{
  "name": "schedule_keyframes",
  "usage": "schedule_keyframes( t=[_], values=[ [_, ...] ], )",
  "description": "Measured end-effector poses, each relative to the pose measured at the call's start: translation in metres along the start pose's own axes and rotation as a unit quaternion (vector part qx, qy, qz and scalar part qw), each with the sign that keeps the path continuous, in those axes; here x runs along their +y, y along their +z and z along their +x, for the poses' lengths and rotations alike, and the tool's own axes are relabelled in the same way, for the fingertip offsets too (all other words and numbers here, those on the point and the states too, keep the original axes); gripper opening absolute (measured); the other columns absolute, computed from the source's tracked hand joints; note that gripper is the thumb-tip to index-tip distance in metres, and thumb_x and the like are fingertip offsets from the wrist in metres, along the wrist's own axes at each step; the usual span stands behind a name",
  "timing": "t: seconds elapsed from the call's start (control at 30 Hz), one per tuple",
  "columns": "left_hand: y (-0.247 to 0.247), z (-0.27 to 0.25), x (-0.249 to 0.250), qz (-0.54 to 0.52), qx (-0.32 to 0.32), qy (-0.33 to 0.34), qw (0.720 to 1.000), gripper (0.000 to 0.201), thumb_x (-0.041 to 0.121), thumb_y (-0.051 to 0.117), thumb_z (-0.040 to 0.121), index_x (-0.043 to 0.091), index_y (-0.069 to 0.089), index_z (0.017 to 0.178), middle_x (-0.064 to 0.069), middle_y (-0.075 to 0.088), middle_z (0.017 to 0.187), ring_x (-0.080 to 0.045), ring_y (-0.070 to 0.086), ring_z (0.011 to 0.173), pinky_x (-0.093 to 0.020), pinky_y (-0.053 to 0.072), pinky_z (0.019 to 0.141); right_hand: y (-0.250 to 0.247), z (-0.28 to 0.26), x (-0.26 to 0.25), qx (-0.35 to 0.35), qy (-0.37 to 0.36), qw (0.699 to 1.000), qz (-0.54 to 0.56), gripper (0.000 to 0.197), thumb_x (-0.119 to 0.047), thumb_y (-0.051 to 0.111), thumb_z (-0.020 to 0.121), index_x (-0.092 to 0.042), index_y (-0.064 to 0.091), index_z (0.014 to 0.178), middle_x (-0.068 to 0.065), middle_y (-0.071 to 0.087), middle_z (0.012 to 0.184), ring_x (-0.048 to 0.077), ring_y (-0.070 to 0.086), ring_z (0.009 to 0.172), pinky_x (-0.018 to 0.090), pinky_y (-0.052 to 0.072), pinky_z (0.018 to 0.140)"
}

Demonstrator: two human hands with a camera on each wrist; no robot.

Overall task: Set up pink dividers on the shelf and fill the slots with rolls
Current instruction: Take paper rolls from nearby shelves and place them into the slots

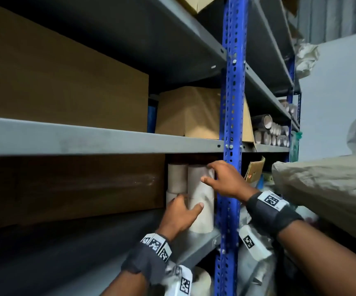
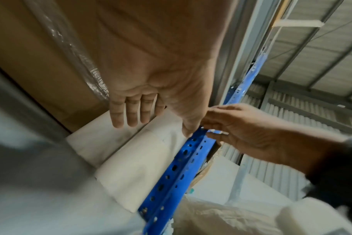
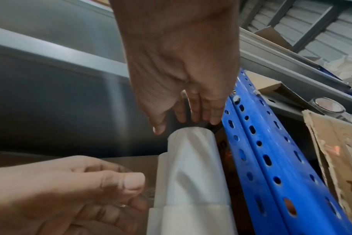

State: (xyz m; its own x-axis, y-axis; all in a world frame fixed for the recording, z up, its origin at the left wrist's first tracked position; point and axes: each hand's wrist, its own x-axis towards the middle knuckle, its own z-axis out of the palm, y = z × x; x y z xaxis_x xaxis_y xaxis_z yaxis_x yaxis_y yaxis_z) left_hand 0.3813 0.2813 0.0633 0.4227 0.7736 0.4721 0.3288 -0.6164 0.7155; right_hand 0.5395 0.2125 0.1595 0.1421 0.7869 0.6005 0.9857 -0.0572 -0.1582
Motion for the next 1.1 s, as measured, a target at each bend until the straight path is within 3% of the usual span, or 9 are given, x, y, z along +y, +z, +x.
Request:
schedule_keyframes(
  t=[0.1, 0.23, 0.33, 0.47, 0.57, 0.67, 0.83, 0.97, 1.1],
  values=[
    [0.008, 0.04, -0.006, -0.016, -0.017, 0.011, 1.0, 0.064, 0.05, 0.076, 0.086, 0.015, 0.055, 0.135, -0.003, 0.065, 0.134, -0.023, 0.062, 0.122, -0.029, 0.05, 0.098, 0.001, 0.03, 0.0, -0.033, -0.004, 0.999, -0.036, 0.037, -0.044, 0.061, 0.092, -0.008, 0.057, 0.096, 0.008, 0.058, 0.107, 0.031, 0.056, 0.11, 0.032, 0.042, 0.084],
    [0.017, 0.07, -0.016, -0.038, -0.025, 0.009, 0.999, 0.075, 0.058, 0.081, 0.076, 0.021, 0.055, 0.135, 0.0, 0.066, 0.132, -0.02, 0.065, 0.118, -0.039, 0.054, 0.099, 0.005, 0.054, 0.001, -0.106, -0.003, 0.993, -0.06, 0.051, -0.043, 0.061, 0.092, -0.01, 0.059, 0.131, 0.015, 0.062, 0.132, 0.032, 0.057, 0.123, 0.038, 0.049, 0.099],
    [0.023, 0.079, -0.02, -0.053, -0.019, 0.02, 0.998, 0.075, 0.057, 0.082, 0.073, 0.023, 0.056, 0.135, 0.003, 0.069, 0.129, -0.016, 0.067, 0.114, -0.036, 0.056, 0.096, 0.006, 0.06, 0.001, -0.145, 0.001, 0.987, -0.07, 0.057, -0.047, 0.061, 0.092, -0.015, 0.054, 0.139, 0.012, 0.059, 0.138, 0.031, 0.056, 0.125, 0.038, 0.048, 0.103],
    [0.022, 0.081, -0.016, -0.06, -0.025, 0.054, 0.996, 0.069, 0.048, 0.082, 0.078, 0.025, 0.056, 0.138, 0.006, 0.069, 0.13, -0.012, 0.066, 0.115, -0.035, 0.055, 0.098, 0.0, 0.048, -0.001, -0.104, -0.065, 0.992, -0.013, 0.049, -0.036, 0.066, 0.092, -0.015, 0.058, 0.136, 0.006, 0.062, 0.135, 0.023, 0.056, 0.126, 0.033, 0.045, 0.104],
    [0.014, 0.077, -0.006, -0.061, -0.016, 0.078, 0.995, 0.071, 0.048, 0.083, 0.072, 0.027, 0.059, 0.136, 0.009, 0.069, 0.126, -0.012, 0.067, 0.113, -0.032, 0.056, 0.095, -0.002, 0.032, 0.0, -0.059, -0.079, 0.995, -0.001, 0.04, -0.037, 0.069, 0.089, -0.007, 0.065, 0.116, 0.008, 0.064, 0.115, 0.025, 0.06, 0.11, 0.039, 0.048, 0.094],
    [0.006, 0.065, 0.008, -0.1, -0.036, 0.107, 0.989, 0.077, 0.051, 0.08, 0.059, 0.024, 0.063, 0.129, 0.003, 0.073, 0.12, -0.015, 0.07, 0.109, -0.041, 0.058, 0.095, -0.005, 0.011, 0.0, -0.014, -0.088, 0.996, 0.011, 0.039, -0.038, 0.07, 0.088, -0.004, 0.065, 0.108, 0.005, 0.056, 0.108, 0.024, 0.057, 0.104, 0.04, 0.047, 0.089],
    [-0.012, 0.029, 0.027, -0.148, -0.077, 0.107, 0.98, 0.075, 0.05, 0.084, 0.05, 0.02, 0.069, 0.117, -0.004, 0.076, 0.112, -0.025, 0.071, 0.108, -0.051, 0.057, 0.094, -0.026, -0.021, -0.006, 0.026, -0.116, 0.988, 0.1, 0.045, -0.032, 0.074, 0.087, -0.009, 0.066, 0.125, -0.003, 0.056, 0.137, 0.011, 0.052, 0.127, 0.024, 0.039, 0.108],
    [-0.029, -0.021, 0.043, -0.163, -0.064, 0.112, 0.978, 0.048, 0.053, 0.086, 0.056, 0.056, 0.067, 0.099, 0.02, 0.076, 0.097, -0.001, 0.071, 0.09, -0.042, 0.06, 0.088, -0.048, -0.051, -0.018, 0.017, -0.126, 0.974, 0.19, 0.037, -0.029, 0.077, 0.085, -0.011, 0.072, 0.116, -0.009, 0.06, 0.13, 0.003, 0.057, 0.12, 0.031, 0.045, 0.107],
    [-0.039, -0.087, 0.057, -0.194, -0.016, 0.09, 0.977, 0.051, 0.052, 0.085, 0.058, 0.046, 0.066, 0.105, 0.017, 0.075, 0.102, -0.003, 0.071, 0.094, -0.042, 0.06, 0.088, -0.067, -0.091, -0.037, -0.003, -0.133, 0.956, 0.26, 0.03, -0.03, 0.077, 0.084, -0.013, 0.075, 0.109, -0.013, 0.062, 0.125, -0.002, 0.059, 0.115, 0.026, 0.047, 0.103]
  ],
)
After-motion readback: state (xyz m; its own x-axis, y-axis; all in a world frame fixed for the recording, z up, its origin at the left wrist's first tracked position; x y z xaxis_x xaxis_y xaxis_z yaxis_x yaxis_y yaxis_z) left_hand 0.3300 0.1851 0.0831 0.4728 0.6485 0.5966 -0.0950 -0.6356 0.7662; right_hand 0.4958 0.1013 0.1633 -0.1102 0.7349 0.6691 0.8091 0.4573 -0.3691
